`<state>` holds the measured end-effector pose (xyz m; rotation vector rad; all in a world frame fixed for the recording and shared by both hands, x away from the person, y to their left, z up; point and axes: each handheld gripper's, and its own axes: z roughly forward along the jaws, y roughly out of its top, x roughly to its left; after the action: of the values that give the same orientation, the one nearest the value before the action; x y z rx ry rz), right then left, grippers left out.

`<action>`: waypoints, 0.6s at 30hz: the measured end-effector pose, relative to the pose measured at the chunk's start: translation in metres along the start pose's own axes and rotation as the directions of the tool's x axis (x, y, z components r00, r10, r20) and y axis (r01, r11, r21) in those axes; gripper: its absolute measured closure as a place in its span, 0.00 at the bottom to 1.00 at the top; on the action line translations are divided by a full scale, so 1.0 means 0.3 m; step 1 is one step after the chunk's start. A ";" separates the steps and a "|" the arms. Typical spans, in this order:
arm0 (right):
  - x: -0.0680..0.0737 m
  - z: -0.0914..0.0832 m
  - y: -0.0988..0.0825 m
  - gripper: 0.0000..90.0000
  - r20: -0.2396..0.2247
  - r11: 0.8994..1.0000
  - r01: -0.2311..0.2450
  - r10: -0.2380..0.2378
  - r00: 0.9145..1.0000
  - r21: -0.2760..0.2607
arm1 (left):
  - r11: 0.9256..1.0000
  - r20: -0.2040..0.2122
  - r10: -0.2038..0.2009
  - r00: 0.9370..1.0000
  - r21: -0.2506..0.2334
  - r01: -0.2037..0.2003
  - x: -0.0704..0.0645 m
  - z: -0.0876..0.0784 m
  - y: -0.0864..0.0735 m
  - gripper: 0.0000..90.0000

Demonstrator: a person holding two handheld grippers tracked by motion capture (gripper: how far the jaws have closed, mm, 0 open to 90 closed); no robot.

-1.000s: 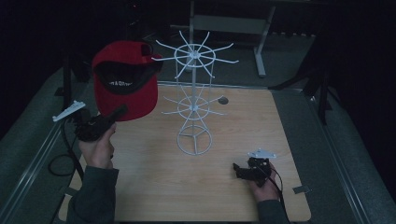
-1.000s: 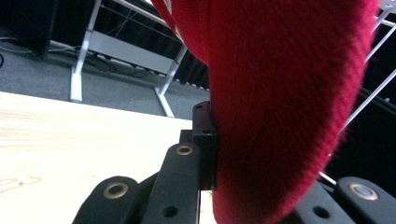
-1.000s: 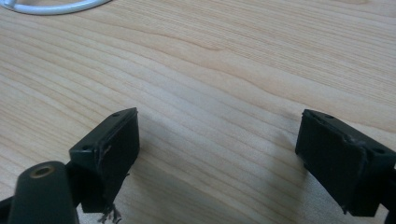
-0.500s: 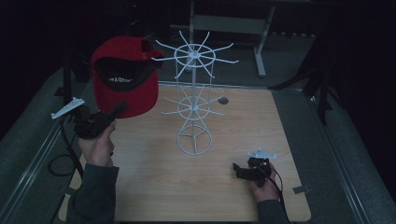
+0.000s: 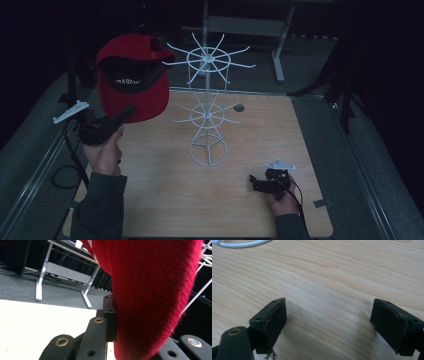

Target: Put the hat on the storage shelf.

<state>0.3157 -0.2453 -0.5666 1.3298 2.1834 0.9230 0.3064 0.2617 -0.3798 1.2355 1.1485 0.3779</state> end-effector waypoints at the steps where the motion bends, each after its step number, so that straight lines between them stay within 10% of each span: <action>1: 0.000 0.000 0.000 0.15 0.000 1.000 0.000 0.000 1.000 0.000 | 1.000 0.001 -0.001 1.000 -0.002 0.001 -0.002 0.000 0.001 0.94; 18: 0.000 0.000 0.000 0.15 0.000 1.000 0.000 0.000 1.000 0.000 | 1.000 0.015 -0.001 1.000 -0.014 0.001 -0.010 0.000 0.007 0.94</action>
<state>0.3157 -0.2453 -0.5666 1.3299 2.1833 0.9231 0.3058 0.2601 -0.3764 1.2238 1.1315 0.3745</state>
